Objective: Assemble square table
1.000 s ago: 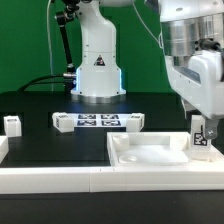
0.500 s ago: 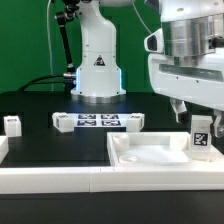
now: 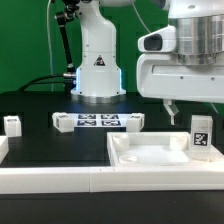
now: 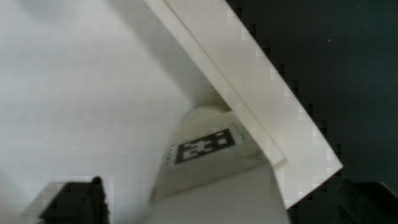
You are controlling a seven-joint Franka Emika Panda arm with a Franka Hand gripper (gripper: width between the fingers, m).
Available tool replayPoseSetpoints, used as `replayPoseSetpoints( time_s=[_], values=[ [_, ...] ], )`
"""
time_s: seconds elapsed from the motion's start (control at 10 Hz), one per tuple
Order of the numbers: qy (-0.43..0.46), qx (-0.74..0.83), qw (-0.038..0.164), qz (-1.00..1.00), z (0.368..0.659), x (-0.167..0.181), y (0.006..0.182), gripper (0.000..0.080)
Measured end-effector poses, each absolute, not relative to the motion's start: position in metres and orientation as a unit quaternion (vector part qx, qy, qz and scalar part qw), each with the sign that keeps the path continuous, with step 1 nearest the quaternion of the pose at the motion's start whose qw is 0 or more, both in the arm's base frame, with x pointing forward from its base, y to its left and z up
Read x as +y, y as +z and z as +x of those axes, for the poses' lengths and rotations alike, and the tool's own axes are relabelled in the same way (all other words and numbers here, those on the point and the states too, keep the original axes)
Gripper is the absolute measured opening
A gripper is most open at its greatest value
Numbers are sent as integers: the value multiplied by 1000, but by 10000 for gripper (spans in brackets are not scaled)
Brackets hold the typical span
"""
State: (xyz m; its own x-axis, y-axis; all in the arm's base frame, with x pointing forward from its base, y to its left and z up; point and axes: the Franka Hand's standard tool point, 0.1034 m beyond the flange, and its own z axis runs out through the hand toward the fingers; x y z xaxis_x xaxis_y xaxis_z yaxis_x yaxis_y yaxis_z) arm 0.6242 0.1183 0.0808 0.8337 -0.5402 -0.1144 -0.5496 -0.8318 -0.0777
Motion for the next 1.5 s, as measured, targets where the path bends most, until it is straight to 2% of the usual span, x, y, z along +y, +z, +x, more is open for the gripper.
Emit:
replayPoseSetpoints(
  time_s=[0.5, 0.8, 1.0, 1.5],
  values=[
    [27, 103, 49, -993, 629, 117, 85, 649],
    [24, 75, 49, -996, 630, 115, 85, 635],
    [24, 75, 49, -996, 630, 115, 85, 283],
    [29, 188, 48, -981, 630, 115, 85, 288]
  ],
)
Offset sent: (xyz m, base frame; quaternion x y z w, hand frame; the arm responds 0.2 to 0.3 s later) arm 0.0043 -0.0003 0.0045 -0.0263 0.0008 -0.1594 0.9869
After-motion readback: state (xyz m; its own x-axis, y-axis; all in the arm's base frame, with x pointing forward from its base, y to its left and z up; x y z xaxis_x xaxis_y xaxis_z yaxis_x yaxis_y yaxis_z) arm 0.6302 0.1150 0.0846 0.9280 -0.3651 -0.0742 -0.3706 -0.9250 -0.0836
